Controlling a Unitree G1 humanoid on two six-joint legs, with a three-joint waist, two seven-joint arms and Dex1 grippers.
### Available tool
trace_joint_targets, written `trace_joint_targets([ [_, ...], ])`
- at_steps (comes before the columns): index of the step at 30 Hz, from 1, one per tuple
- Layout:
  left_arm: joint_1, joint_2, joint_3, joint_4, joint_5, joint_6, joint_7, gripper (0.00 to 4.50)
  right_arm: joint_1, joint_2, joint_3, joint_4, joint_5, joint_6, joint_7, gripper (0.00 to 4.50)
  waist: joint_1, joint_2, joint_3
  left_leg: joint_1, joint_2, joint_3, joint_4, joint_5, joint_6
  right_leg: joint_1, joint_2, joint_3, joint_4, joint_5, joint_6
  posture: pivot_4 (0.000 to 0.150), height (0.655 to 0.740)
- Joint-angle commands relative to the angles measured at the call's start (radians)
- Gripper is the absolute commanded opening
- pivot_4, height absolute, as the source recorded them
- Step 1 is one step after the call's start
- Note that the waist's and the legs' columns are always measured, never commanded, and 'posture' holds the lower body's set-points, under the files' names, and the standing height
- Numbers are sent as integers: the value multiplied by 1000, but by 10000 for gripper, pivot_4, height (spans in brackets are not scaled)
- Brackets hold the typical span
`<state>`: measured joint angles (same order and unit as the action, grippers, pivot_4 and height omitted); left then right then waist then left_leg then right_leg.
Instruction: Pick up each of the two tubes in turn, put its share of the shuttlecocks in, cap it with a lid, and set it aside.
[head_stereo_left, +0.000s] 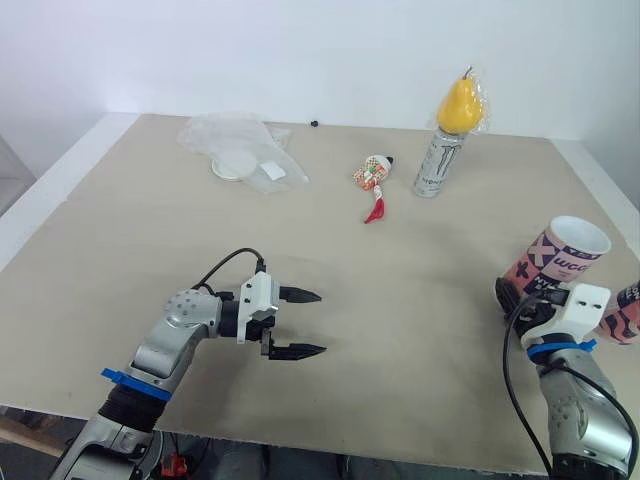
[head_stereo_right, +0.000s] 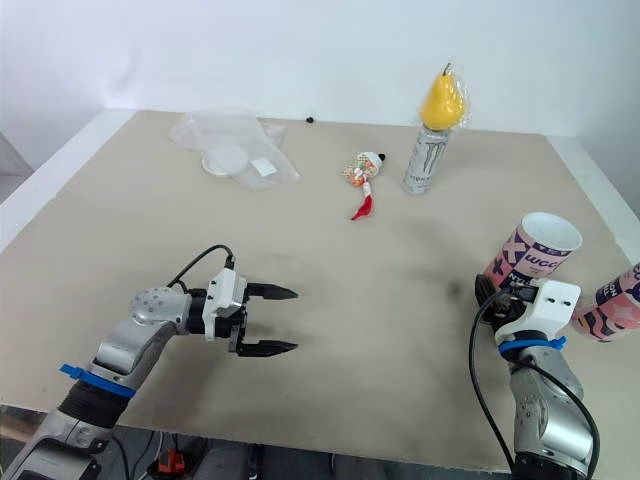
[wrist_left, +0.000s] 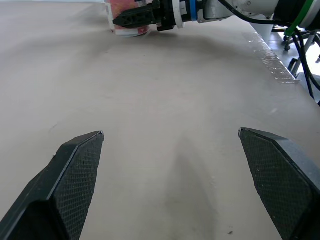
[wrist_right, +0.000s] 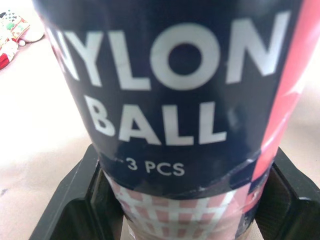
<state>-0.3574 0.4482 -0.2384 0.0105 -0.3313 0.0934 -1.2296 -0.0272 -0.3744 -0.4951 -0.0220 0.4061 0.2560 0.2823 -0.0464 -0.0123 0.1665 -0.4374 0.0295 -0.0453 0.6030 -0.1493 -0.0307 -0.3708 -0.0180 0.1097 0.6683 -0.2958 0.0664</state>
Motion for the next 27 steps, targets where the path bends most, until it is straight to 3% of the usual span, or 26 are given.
trace_joint_targets([
  [1, -15, 0, 8, -12, -1, -15, 2, 45000, 21, -13, 3, 3, 1, 2, 17, 42978, 0, 0, 0, 0, 0, 0, 0, 0, 0, 0, 0, 0, 0, 0, 0, 1500, 7400],
  [11, -34, -67, 65, -10, -53, -26, 55, 45000, 103, -27, -11, -55, 17, 9, 41, 42978, 2, 0, 0, 0, 0, 0, 0, 0, 0, 0, 0, 0, 0, 0, 0, 1500, 7400],
  [27, -48, -88, 47, 51, -8, -91, 63, 45000, 272, -69, -67, -197, 83, 34, 113, 42978, 2, 0, 0, 0, 0, 0, 0, 0, 1, 0, 0, 0, 0, -2, 4, 1500, 7400],
])
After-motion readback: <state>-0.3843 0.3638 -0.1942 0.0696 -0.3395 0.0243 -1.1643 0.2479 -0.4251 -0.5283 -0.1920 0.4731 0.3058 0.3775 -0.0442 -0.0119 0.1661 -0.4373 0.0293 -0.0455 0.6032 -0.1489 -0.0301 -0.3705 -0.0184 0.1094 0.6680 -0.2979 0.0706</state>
